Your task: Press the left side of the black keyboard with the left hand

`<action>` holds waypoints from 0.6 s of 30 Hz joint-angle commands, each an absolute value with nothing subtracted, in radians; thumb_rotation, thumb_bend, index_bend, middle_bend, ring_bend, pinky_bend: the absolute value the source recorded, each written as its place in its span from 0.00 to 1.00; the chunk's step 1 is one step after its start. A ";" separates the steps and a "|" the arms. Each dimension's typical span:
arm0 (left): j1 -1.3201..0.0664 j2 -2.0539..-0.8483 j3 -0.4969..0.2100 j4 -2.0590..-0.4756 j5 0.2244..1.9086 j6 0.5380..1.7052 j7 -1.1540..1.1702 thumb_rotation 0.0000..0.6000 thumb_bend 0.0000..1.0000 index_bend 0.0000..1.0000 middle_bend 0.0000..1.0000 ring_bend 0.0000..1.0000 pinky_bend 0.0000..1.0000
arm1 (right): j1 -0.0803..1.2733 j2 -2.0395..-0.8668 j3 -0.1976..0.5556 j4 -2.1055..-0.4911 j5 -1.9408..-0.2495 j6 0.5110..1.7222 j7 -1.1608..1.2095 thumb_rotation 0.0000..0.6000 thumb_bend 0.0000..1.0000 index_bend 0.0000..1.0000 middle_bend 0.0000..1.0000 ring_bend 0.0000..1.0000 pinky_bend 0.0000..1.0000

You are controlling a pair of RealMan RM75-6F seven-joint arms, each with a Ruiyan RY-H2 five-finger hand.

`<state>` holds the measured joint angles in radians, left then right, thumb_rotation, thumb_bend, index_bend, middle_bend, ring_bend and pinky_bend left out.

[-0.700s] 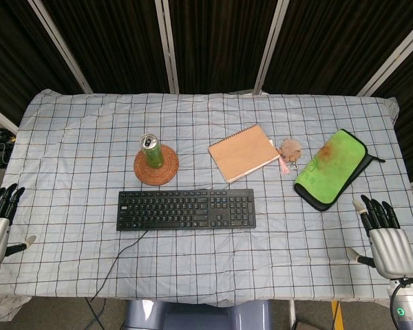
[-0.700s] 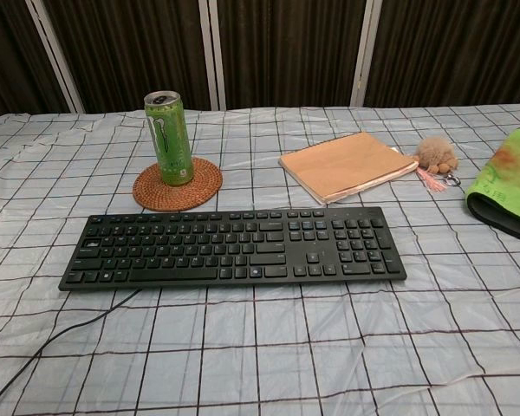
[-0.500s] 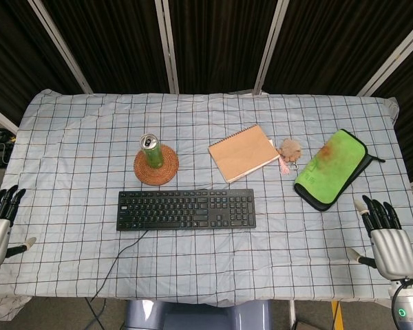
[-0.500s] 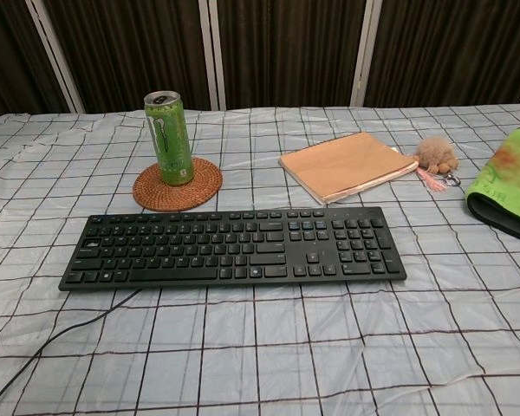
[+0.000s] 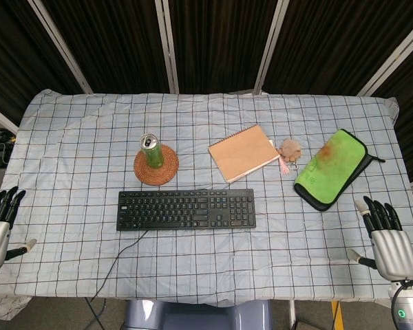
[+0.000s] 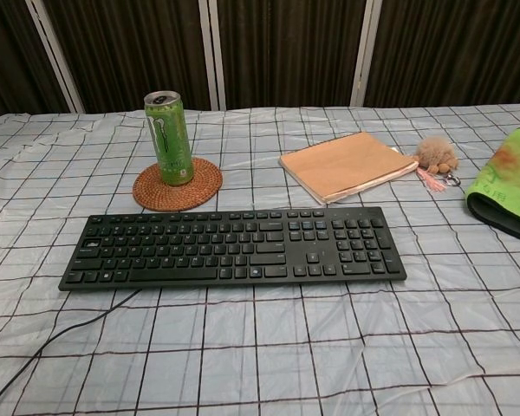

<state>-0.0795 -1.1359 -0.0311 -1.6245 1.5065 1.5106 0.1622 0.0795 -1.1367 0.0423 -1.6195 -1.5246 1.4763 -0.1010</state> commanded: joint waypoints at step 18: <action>-0.131 -1.115 -0.043 -1.713 1.499 1.436 0.275 1.00 0.43 0.00 0.49 0.42 0.36 | 0.079 -1.131 0.041 -1.630 -1.519 1.467 -0.090 1.00 0.08 0.05 0.00 0.00 0.00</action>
<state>-0.1151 -1.1149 -0.0324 -1.6871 1.5068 1.4522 0.2522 0.0788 -1.1310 0.0408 -1.6299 -1.5202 1.4679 -0.0906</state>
